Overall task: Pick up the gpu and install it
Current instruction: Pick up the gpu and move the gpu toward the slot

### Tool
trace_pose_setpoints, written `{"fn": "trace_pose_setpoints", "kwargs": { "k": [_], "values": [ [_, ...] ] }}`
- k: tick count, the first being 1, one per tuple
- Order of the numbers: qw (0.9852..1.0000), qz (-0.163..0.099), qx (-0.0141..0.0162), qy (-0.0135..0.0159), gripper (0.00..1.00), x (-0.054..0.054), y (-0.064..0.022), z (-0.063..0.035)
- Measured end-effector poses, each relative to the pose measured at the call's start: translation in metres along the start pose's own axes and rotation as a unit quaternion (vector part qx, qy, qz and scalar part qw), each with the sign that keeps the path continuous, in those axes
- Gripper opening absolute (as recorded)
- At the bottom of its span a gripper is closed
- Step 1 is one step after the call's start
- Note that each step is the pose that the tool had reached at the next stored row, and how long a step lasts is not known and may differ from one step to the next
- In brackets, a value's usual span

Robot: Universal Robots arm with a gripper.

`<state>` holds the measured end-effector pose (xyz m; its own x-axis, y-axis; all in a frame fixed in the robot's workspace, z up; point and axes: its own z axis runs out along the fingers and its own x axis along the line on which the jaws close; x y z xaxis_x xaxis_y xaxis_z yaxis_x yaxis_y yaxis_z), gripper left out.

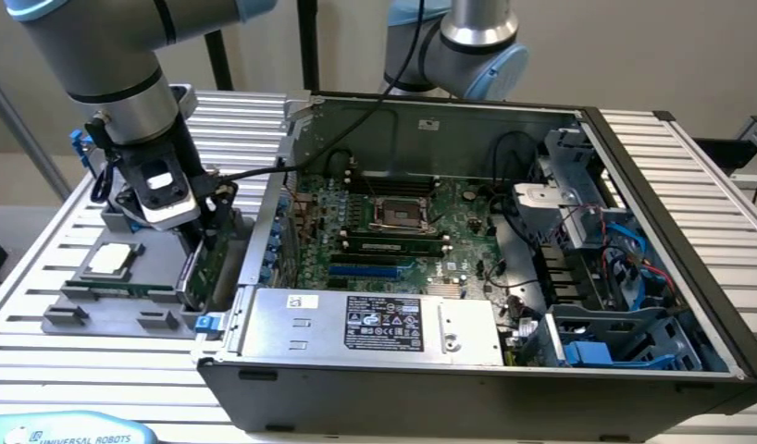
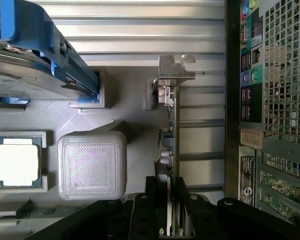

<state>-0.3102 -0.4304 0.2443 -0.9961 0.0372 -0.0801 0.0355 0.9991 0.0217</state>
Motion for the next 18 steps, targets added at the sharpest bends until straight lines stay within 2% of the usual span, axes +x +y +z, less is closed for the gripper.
{"fn": "trace_pose_setpoints", "kwargs": {
  "k": [6,18],
  "values": [
    [1.0000,0.000,-0.0035,0.0002,0.26,0.000,0.0000,-0.0037],
    [1.0000,0.001,-0.0061,0.0013,0.26,-0.002,0.0004,-0.0191]
  ]
}}
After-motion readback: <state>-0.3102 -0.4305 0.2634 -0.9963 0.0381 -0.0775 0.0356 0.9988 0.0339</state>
